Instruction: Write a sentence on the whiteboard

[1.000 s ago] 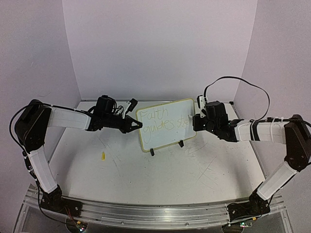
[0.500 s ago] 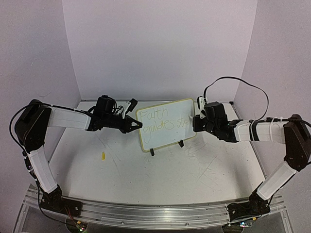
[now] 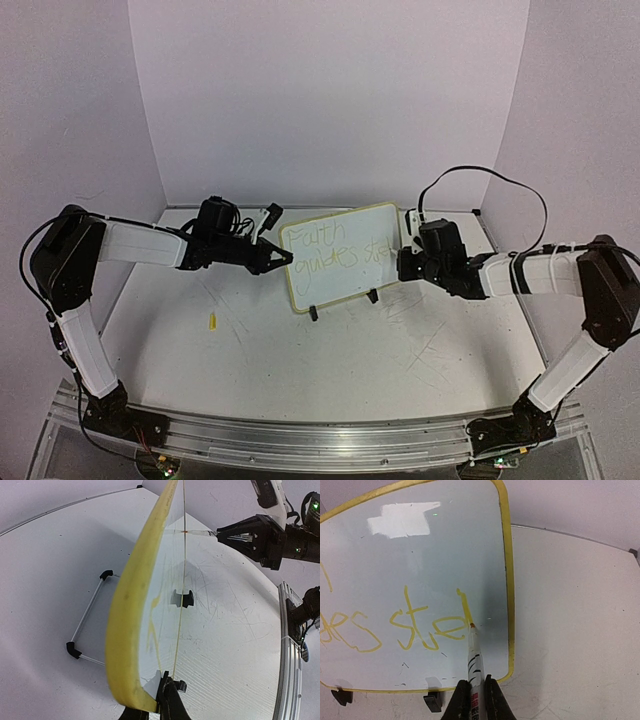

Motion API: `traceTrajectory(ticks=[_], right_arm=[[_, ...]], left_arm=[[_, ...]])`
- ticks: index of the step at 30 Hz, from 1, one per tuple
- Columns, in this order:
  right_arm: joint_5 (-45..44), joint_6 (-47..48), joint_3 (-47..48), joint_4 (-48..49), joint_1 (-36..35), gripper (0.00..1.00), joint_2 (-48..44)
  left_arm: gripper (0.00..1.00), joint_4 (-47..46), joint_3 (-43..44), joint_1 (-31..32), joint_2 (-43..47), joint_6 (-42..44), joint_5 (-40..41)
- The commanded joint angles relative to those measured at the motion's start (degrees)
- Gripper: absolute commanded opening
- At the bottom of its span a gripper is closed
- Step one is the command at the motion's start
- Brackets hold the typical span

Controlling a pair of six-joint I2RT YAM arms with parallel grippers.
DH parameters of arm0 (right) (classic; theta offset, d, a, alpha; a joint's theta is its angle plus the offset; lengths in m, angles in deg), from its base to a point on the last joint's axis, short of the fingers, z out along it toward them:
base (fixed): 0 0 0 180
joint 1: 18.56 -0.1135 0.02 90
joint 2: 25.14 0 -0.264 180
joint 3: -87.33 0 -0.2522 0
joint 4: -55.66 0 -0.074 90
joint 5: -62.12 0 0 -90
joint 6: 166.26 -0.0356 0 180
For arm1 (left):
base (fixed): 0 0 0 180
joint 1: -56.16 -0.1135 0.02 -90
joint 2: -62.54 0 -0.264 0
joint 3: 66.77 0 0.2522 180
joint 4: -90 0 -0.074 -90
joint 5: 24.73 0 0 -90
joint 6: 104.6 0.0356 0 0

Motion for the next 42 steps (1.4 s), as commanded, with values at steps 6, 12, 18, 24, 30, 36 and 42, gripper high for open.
traceTrajectory(ticks=[6, 12, 18, 24, 30, 36, 42], right_arm=[[2.8, -2.8, -3.0, 1.9, -0.1, 0.0, 2.9], [3.4, -3.6, -4.6, 1.1, -0.5, 0.0, 0.9], [2.3, -2.9, -2.2, 0.0, -0.5, 0.0, -4.8], [1.3, -0.4, 2.2, 0.1, 0.2, 0.0, -2.7], [0.2, 1.0, 4.1, 0.7, 0.7, 0.0, -1.5], [0.2, 0.9, 4.5, 0.9, 1.2, 0.0, -0.7], [1.1, 1.0, 4.8, 0.9, 1.2, 0.0, 0.1]], left_arm=[[0.0, 4.3, 0.3, -1.6, -0.5, 6.6, 12.9], [0.0, 4.3, 0.3, -1.6, -0.7, 6.6, 12.9], [0.0, 4.4, 0.4, -1.6, -0.9, 6.6, 13.1], [0.0, 4.4, 0.4, -1.6, -0.8, 6.7, 12.9], [0.0, 4.4, 0.5, -1.6, -0.5, 6.7, 13.0], [0.0, 4.5, 0.6, -1.6, -0.8, 6.7, 12.8], [0.0, 4.5, 0.5, -1.6, -0.5, 6.7, 12.9]])
